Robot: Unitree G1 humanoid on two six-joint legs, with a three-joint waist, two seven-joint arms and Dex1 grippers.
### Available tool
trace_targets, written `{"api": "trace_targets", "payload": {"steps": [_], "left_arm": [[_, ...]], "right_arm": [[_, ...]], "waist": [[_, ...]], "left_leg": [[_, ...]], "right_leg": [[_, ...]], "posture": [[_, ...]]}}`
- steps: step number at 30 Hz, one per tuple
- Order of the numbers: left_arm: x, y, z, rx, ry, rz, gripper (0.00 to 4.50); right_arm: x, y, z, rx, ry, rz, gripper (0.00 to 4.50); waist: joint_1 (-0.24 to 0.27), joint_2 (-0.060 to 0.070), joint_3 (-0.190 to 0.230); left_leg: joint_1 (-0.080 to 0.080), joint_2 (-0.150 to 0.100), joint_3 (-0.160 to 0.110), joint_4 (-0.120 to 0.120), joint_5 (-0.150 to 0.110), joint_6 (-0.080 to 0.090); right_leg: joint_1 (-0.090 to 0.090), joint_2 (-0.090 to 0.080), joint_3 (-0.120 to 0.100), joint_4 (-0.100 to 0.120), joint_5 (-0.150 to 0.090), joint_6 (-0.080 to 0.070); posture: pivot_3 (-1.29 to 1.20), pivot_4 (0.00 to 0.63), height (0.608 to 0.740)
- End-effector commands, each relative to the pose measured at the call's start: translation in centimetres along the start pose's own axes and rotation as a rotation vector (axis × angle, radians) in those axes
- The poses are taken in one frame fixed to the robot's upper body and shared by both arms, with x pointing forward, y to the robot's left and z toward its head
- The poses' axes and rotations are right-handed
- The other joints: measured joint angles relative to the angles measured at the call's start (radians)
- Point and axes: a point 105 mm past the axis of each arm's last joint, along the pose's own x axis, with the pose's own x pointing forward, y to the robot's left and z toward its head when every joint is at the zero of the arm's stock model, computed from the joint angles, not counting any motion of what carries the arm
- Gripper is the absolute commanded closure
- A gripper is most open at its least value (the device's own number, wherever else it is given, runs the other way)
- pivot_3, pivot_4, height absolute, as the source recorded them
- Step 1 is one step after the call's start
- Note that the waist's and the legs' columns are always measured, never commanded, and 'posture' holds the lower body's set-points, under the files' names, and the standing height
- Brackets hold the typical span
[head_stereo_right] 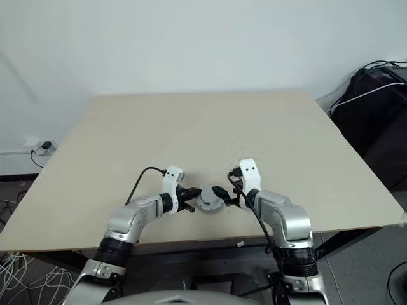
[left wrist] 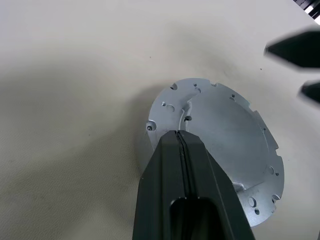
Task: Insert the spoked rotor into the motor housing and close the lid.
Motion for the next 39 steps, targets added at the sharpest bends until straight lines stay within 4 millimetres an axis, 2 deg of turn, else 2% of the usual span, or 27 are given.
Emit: {"api": "trace_targets", "payload": {"steps": [1, 6, 21, 32, 35, 39], "left_arm": [[0.5, -0.8, -1.1, -0.010, 0.050, -0.032, 4.50], [0.6, -1.0, -1.0, -0.011, 0.044, -0.037, 4.50], [0.6, -1.4, -1.3, -0.022, 0.044, -0.052, 4.50], [0.6, -1.4, -1.2, -0.024, 0.039, -0.054, 4.50], [0.6, -1.4, -1.2, -0.025, 0.038, -0.054, 4.50], [0.6, -1.5, -1.2, -0.027, 0.036, -0.056, 4.50]], "right_arm": [[0.0, 0.9, -0.8, 0.143, 0.033, 0.058, 0.03], [0.2, 1.2, -1.6, 0.279, 0.070, 0.088, 0.03], [1.6, 0.4, -1.0, 0.498, 0.004, 0.081, 0.03], [2.4, 3.4, -1.8, 0.536, 0.070, 0.198, 0.03], [2.6, 3.7, -2.0, 0.529, 0.093, 0.198, 0.03], [3.2, 2.8, -3.1, 0.558, 0.130, 0.128, 0.03]], "waist": [[-0.001, 0.001, 0.000], [-0.001, 0.003, 0.000], [-0.003, 0.005, -0.001], [-0.007, 0.007, -0.002], [-0.010, 0.007, -0.002], [-0.012, 0.007, -0.002]], "left_leg": [[0.000, 0.000, 0.000, 0.000, 0.000, 0.000], [0.000, 0.000, 0.000, -0.001, 0.000, 0.000], [0.000, 0.000, 0.000, -0.001, 0.000, 0.000], [0.000, -0.001, 0.000, -0.002, 0.001, 0.000], [0.001, 0.000, 0.000, -0.002, 0.001, 0.000], [0.001, 0.000, 0.000, -0.002, 0.001, 0.000]], "right_leg": [[0.000, 0.000, 0.000, 0.000, 0.000, 0.000], [-0.001, 0.000, 0.000, 0.001, 0.000, 0.000], [-0.001, 0.000, 0.000, 0.000, 0.000, 0.000], [-0.001, 0.000, 0.000, 0.000, 0.000, 0.000], [-0.001, 0.000, 0.000, 0.001, 0.000, -0.001], [-0.001, 0.000, 0.000, 0.001, 0.000, -0.001]], "posture": [[0.00, 0.000, 0.740], [0.00, 0.000, 0.740], [0.00, 0.000, 0.740], [0.00, 0.000, 0.740], [0.00, 0.000, 0.740], [0.00, 0.000, 0.740]]}}
